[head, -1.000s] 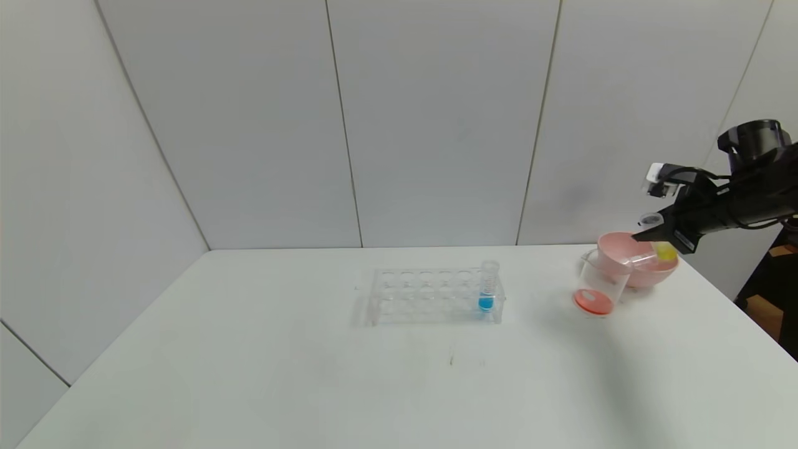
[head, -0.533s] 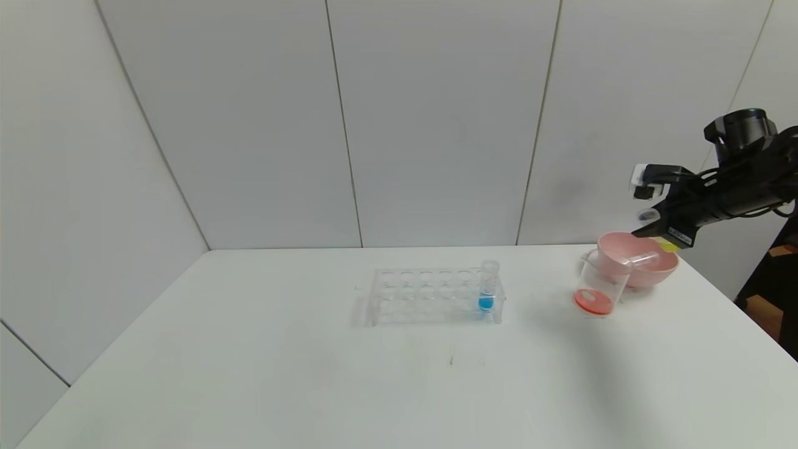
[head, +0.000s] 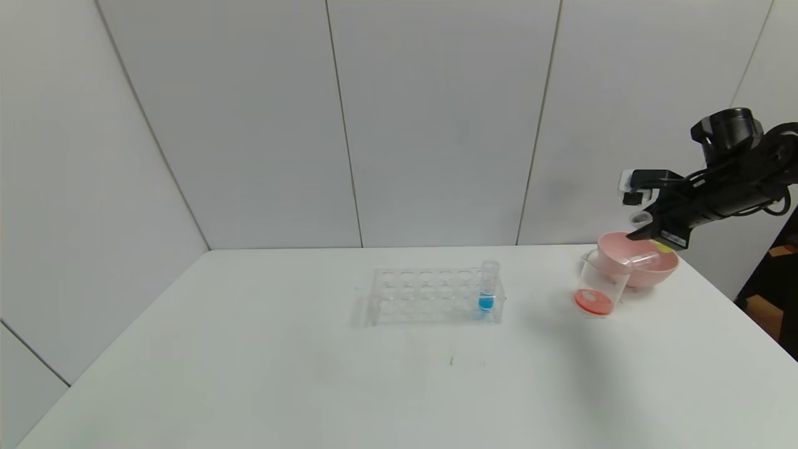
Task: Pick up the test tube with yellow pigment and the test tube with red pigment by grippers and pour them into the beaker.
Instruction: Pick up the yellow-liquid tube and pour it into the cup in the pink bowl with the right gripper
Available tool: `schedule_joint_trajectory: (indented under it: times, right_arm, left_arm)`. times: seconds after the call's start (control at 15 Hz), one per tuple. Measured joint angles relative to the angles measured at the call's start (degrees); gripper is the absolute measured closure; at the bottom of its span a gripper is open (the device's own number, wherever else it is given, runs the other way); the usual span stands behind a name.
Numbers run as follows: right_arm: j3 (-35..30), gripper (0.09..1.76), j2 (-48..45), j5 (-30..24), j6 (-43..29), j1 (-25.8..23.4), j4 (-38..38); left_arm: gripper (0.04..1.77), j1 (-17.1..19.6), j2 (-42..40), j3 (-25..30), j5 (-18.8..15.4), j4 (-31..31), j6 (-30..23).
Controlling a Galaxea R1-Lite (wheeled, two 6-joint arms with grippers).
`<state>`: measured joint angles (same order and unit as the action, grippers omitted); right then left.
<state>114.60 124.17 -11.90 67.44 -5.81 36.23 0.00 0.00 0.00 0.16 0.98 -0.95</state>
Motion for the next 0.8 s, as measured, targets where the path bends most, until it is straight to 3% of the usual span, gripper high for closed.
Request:
schedule_joint_trajectory:
  times: [0.47,0.8]
  right_arm:
    - [-0.02,1.31,-0.46,0.82,3.80,0.37,3.82]
    - [-0.02,1.31,0.02,4.62,7.34,0.83,4.19]
  left_arm:
    - [0.09,0.00,0.00,0.00,0.00,0.00,0.00]
    - [0.09,0.00,0.00,0.00,-0.02,0.00,0.00]
